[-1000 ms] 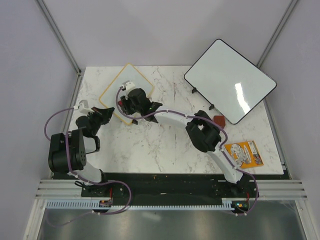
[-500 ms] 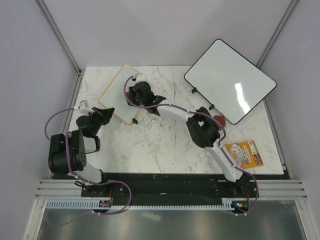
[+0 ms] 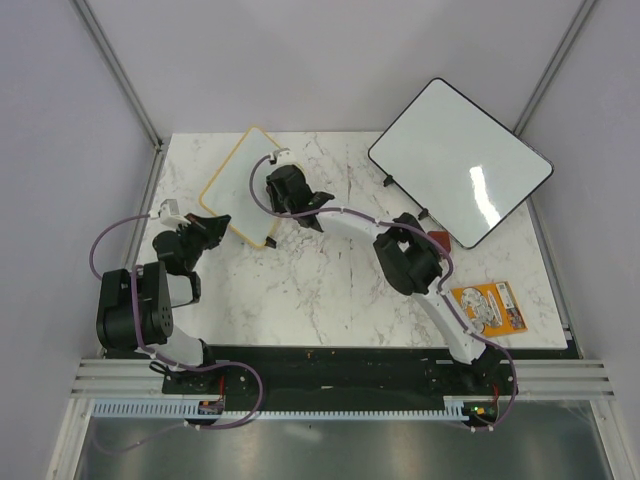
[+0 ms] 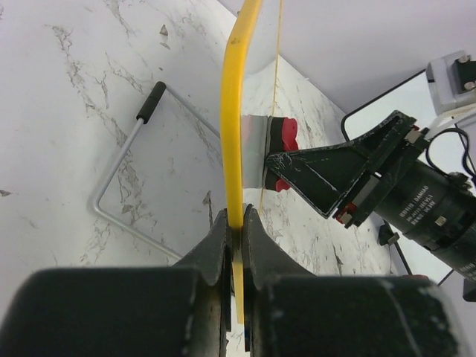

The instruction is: Erase the whiteboard

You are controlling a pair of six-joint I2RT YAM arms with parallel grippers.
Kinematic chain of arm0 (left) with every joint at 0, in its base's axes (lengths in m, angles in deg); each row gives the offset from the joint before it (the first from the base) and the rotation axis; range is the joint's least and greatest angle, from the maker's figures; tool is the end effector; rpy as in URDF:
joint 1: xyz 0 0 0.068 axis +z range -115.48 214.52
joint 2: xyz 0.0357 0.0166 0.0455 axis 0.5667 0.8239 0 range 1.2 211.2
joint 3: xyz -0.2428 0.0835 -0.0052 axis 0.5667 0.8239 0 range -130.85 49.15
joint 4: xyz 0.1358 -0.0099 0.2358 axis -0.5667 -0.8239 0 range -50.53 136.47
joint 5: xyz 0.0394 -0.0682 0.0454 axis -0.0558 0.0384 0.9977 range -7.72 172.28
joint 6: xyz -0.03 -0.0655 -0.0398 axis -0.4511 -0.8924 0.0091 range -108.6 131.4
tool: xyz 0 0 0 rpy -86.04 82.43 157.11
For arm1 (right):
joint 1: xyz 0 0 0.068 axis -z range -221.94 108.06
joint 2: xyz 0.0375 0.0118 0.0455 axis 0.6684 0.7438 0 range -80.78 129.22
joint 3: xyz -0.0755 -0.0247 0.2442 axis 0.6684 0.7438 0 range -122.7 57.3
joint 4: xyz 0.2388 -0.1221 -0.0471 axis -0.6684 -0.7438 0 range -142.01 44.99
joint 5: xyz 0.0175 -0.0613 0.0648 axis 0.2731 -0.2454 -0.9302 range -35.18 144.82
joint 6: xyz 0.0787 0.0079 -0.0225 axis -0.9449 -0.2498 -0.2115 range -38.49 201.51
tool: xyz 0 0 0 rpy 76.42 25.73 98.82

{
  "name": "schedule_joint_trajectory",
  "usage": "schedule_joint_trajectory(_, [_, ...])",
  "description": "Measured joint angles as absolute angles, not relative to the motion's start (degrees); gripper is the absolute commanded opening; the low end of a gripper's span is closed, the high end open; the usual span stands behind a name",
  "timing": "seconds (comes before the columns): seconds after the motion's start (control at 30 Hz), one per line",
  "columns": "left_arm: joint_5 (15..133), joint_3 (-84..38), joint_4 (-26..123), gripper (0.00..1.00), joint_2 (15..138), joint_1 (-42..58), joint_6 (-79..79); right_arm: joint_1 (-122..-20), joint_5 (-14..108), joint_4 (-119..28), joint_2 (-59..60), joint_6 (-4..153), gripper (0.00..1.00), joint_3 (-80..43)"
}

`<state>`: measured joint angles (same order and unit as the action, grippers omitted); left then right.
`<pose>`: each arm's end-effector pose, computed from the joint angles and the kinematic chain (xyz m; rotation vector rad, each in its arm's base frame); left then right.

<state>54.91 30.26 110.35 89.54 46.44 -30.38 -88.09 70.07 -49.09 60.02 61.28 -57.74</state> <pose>0.2964 0.0290 0.1282 -0.4272 1.6646 -0.7870 0.4245 0.4144 0.1413 -0.3113 2.0767 0.4294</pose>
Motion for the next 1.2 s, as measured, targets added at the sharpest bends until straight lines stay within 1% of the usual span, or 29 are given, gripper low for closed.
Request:
schedule_joint_trajectory(0.33, [55.25, 30.26, 109.67, 0.02, 89.54, 46.42, -30.31, -94.8, 63.16, -48.56, 59.8, 64.28, 0.0, -63.73])
schedule_joint_trajectory(0.53, [55.65, 30.26, 109.21, 0.02, 89.19, 46.22, -30.11, -96.4, 60.43, -50.62, 61.9, 64.52, 0.0, -69.55])
schedule_joint_trajectory(0.73, [56.46, 30.26, 108.36, 0.02, 89.12, 46.22, -30.14, -96.51, 61.37, -51.89, 62.99, 64.41, 0.0, -71.23])
schedule_joint_trajectory(0.97, [56.74, 30.26, 107.83, 0.02, 88.71, 45.9, -30.11, -94.48, 61.28, -51.93, 63.01, 59.25, 0.0, -70.49])
schedule_joint_trajectory(1.2, [56.7, 30.26, 107.72, 0.02, 88.27, 45.37, -30.11, -89.4, 61.52, -52.04, 62.75, 58.59, 0.0, -67.6])
